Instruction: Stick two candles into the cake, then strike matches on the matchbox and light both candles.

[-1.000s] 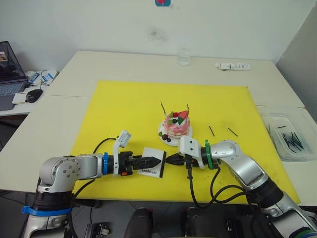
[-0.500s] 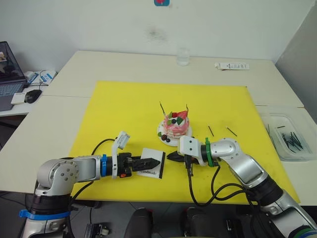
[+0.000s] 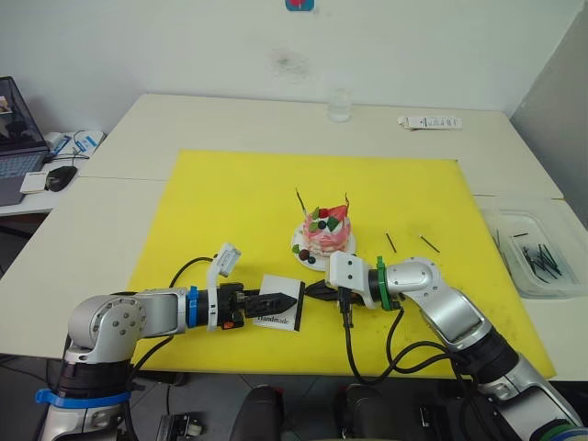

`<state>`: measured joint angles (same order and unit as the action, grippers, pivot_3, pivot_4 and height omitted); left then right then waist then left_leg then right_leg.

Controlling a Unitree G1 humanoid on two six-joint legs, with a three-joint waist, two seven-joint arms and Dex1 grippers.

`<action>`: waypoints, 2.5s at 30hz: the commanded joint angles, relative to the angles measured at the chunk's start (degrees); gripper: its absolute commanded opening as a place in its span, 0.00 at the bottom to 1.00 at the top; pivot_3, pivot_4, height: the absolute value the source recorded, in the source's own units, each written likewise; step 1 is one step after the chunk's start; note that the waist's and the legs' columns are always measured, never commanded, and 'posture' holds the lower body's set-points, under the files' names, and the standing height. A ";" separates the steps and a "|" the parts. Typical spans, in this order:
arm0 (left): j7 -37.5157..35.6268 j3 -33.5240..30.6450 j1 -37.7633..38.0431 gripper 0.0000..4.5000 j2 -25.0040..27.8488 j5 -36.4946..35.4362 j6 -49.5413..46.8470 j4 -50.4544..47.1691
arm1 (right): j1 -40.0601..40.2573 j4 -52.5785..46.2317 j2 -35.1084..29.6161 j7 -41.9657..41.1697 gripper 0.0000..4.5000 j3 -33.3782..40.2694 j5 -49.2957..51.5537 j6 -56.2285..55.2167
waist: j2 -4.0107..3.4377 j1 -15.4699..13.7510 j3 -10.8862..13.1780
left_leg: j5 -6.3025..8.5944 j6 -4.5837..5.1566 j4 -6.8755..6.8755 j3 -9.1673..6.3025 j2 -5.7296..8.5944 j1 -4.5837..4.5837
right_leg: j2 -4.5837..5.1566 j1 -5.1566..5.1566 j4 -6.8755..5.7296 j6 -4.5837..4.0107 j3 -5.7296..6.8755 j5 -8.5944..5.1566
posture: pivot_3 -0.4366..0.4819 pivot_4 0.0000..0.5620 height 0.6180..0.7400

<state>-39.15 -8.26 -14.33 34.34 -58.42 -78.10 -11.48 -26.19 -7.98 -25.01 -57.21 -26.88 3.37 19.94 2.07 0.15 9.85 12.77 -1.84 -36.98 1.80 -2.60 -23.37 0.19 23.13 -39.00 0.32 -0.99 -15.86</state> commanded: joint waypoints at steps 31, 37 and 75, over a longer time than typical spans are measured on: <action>1.75 -1.09 2.25 0.00 -1.24 0.51 -0.95 0.06 | 1.94 -12.65 -4.41 1.64 0.00 6.92 6.37 10.26 | 0.01 0.15 0.01 | 0.01 0.00 0.05 -0.01 -0.04 -0.03 | 0.02 0.05 0.01 -0.05 0.02 -0.03 | 0.48 0.27 1.00; 8.17 -8.65 -1.44 0.00 -4.54 -10.96 -9.02 -3.64 | 3.66 -18.37 -8.79 0.56 0.00 12.44 11.34 15.51 | 0.08 0.03 0.07 | 0.01 0.00 0.04 -0.09 -0.04 -0.14 | 0.02 0.09 0.02 -0.04 0.08 -0.04 | 0.48 0.27 1.00; 24.93 -5.63 1.88 0.70 -11.13 -11.26 -8.70 0.70 | 2.56 -13.27 -14.14 -0.63 0.00 0.16 3.61 10.83 | 0.10 0.35 0.06 | -0.01 0.00 0.03 -0.18 -0.08 0.06 | -0.14 0.00 -0.06 -0.11 0.05 0.05 | 0.48 0.27 1.00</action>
<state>-15.69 -13.89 -13.20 22.11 -72.80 -87.94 -12.19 -23.36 -20.93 -39.27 -57.34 -26.43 7.38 31.85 2.18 0.50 9.91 12.76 -1.84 -36.96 1.62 -2.68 -23.30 0.05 23.14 -39.06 0.21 -0.94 -15.81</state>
